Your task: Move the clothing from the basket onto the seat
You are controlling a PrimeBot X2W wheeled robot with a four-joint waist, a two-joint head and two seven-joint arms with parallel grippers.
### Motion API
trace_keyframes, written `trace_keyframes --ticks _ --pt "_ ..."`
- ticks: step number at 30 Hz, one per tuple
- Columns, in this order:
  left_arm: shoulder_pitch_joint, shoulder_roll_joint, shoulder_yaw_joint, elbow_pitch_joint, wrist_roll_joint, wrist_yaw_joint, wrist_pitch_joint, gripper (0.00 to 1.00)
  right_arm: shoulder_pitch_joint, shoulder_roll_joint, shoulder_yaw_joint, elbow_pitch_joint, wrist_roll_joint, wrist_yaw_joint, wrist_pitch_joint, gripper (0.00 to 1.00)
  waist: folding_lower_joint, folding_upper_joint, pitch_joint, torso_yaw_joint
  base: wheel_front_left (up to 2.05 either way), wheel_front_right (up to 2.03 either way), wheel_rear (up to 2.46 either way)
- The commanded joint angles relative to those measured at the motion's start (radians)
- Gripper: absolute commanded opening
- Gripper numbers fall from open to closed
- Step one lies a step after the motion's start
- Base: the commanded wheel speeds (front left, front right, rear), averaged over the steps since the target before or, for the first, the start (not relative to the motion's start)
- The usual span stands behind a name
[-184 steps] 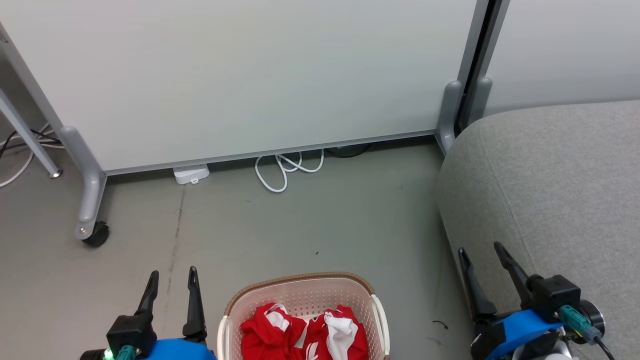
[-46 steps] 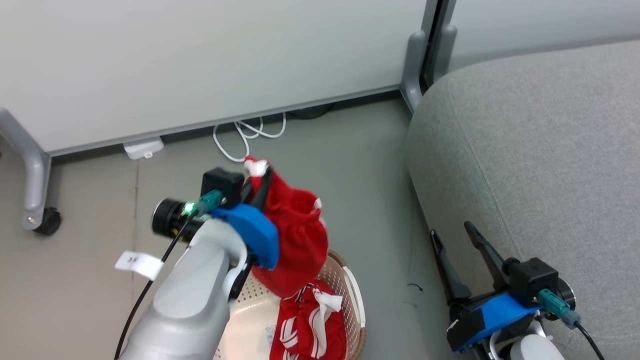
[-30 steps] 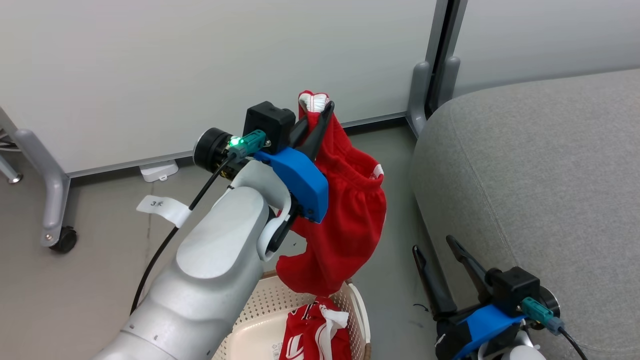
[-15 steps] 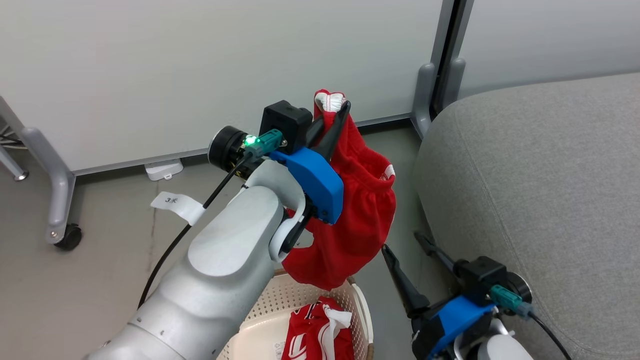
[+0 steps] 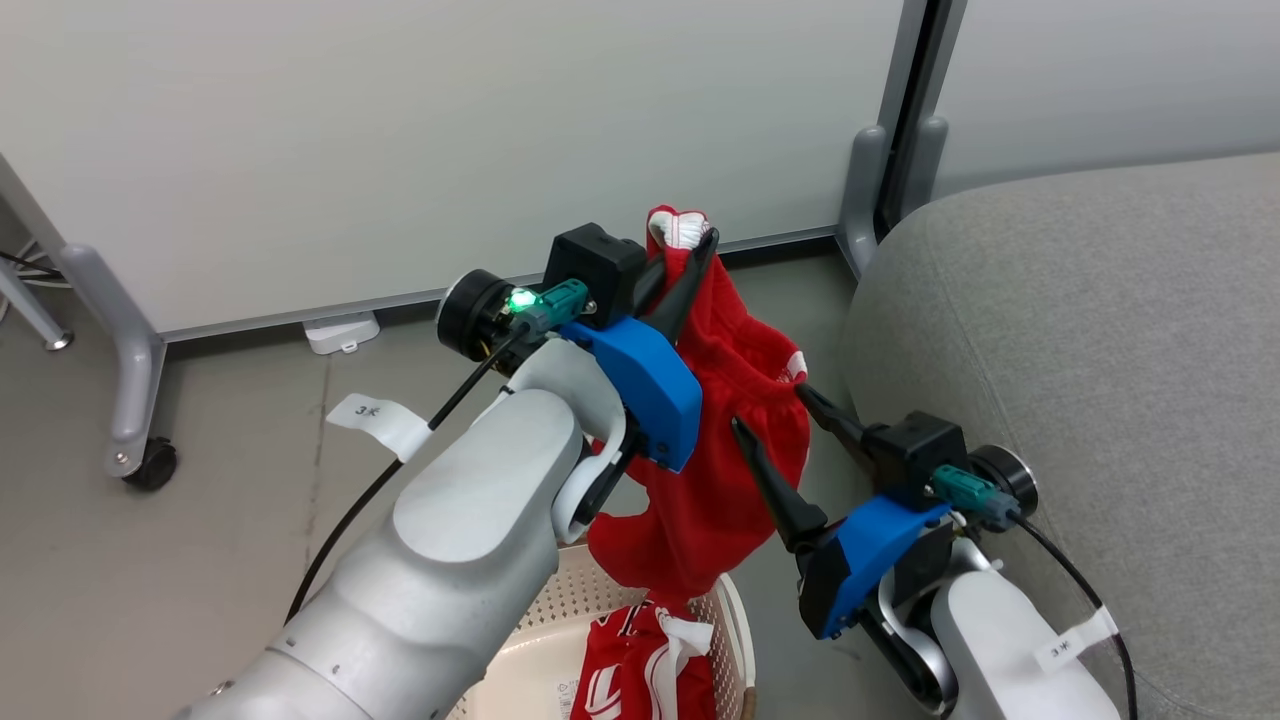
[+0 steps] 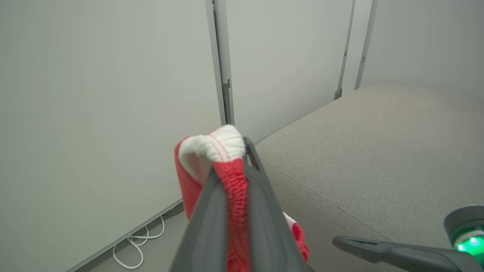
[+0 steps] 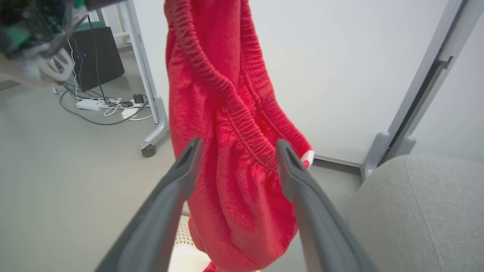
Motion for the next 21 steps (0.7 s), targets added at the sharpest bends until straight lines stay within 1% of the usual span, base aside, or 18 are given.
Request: trace_keyframes --ticks 1,7,14,21 --pt "-0.012 0.000 -0.007 0.001 -0.008 0.002 -0.008 0.00 -0.020 -0.003 0.000 0.009 -0.009 0.000 0.004 1.00 -0.0001 0.0000 -0.001 0.003 0.00 0.00 0.00" --pt "-0.018 0.000 -0.041 -0.014 -0.033 -0.003 -0.004 0.00 -0.079 -0.004 0.024 0.084 0.005 0.000 0.040 1.00 -0.0001 0.0000 -0.002 0.022 0.00 0.00 0.00" --pt "-0.031 0.000 -0.081 -0.041 -0.055 -0.017 -0.002 0.00 -0.150 -0.026 0.083 0.176 0.055 0.000 0.052 1.00 -0.0001 0.0000 0.001 0.040 0.00 0.00 0.00" --pt "-0.045 0.000 -0.111 -0.048 -0.064 -0.018 -0.002 0.00 -0.208 -0.058 0.113 0.218 0.098 0.000 0.019 1.00 -0.0001 0.0000 0.007 0.050 0.00 0.00 0.00"
